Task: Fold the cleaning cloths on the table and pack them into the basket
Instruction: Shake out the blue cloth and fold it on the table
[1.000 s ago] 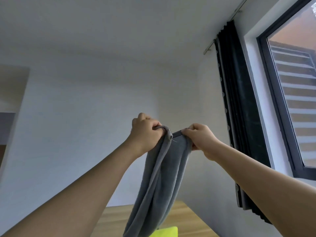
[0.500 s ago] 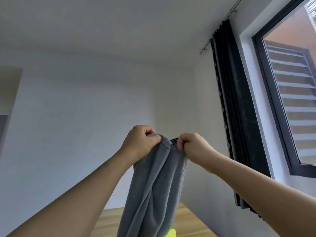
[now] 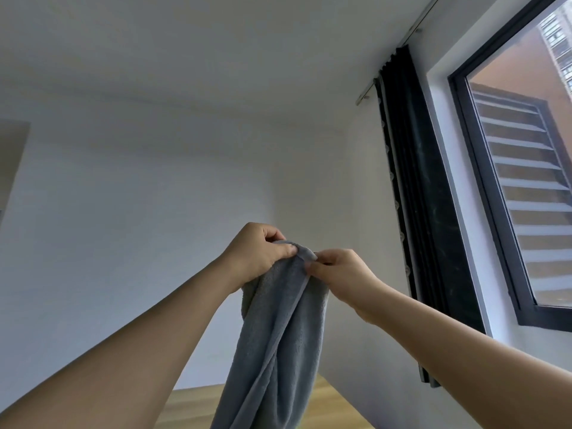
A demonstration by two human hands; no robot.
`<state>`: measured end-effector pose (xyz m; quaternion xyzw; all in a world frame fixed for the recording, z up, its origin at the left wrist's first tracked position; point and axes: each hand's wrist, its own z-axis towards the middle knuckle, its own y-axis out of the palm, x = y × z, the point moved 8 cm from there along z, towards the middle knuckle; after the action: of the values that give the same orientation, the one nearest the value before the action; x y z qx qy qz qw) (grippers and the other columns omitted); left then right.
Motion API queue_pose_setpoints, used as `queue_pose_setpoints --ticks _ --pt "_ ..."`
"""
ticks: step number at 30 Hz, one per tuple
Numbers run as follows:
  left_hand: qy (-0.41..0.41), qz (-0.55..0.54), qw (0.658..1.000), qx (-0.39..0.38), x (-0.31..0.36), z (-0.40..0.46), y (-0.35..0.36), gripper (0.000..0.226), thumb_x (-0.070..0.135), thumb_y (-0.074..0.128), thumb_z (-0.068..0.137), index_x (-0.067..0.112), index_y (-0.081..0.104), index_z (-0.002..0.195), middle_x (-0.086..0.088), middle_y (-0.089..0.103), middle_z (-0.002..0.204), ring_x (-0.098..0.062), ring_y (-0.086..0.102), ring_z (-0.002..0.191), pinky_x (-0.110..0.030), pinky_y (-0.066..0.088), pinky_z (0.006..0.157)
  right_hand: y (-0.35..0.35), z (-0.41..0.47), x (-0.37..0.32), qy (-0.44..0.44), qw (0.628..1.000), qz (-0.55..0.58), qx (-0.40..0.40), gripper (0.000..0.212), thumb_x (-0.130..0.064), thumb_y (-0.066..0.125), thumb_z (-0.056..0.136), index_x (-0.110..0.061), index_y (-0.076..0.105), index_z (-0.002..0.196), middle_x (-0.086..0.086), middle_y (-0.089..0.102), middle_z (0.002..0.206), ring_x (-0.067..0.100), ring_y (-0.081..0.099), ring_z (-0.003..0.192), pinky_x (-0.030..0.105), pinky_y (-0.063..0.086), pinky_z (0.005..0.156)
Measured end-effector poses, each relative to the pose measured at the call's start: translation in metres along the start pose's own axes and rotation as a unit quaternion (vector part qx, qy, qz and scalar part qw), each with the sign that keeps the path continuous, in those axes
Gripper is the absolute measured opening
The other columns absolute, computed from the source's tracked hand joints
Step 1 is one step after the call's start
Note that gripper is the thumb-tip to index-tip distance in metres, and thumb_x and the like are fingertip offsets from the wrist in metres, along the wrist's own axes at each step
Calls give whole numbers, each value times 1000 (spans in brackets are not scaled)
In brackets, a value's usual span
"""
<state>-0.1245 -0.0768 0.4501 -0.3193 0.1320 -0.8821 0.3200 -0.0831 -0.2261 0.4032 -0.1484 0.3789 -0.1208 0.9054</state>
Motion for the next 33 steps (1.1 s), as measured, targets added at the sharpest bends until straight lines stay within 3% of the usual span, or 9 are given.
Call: queue_pose_setpoints --ticks 4,7,10,13,17,21,24,27,33 --pt "-64 54 992 -95 -13 -6 9 11 26 64 84 17 67 78 -3 67 81 -19 61 75 -30 50 63 -1 12 13 54 990 117 58 24 -23 49 89 -4 62 84 8 49 75 19 44 69 31 36 64" --pt "-76 226 946 -218 -30 -23 30 13 13 52 77 16 63 82 -7 68 92 -25 64 86 -37 54 75 0 19 23 106 972 191 88 16 -26 42 87 -13 47 80 6 38 67 20 38 61 30 31 58" --pt "30 459 883 -93 -13 -6 16 24 7 43 82 15 58 100 -7 58 112 -26 58 102 -35 47 84 -2 34 8 103 961 235 104 17 -25 42 86 -13 44 74 3 38 61 18 36 55 27 31 52" --pt "215 591 772 86 39 23 -7 35 6 30 84 9 60 101 -13 56 112 -31 53 105 -37 42 94 -33 63 -38 10 961 216 174 26 -23 44 86 -17 37 62 1 31 58 17 30 53 28 23 50" --pt "353 627 669 187 101 44 -33 31 10 32 71 9 62 67 -15 61 81 -31 58 66 -32 49 63 -73 85 -103 -114 956 114 245 23 -20 39 90 -9 56 78 8 54 84 22 46 78 30 36 68" --pt "349 678 610 216 153 55 -59 32 6 33 70 7 64 66 -21 64 99 -33 59 65 -29 38 48 -98 91 -144 -133 944 139 268 32 -17 34 93 -5 57 112 7 53 112 22 49 98 30 41 83" --pt "291 666 639 251 185 50 -81 28 -4 35 81 -2 62 88 -26 51 124 -39 55 90 -35 35 58 -112 85 -172 -141 945 156 251 33 -18 33 84 -8 58 103 7 57 107 21 50 89 29 42 73" --pt "233 667 667 235 200 51 -96 29 -2 37 87 -1 59 106 -19 53 119 -37 45 108 -39 39 82 -122 73 -193 -158 954 152 205 36 -8 35 76 -7 65 94 9 64 90 22 58 77 31 48 66" --pt "127 637 720 243 215 36 -135 16 16 46 83 18 46 67 -3 58 81 -26 43 102 -43 25 97 -153 48 -208 -149 967 128 160 32 5 38 83 -12 64 76 12 64 78 27 61 76 38 53 67"
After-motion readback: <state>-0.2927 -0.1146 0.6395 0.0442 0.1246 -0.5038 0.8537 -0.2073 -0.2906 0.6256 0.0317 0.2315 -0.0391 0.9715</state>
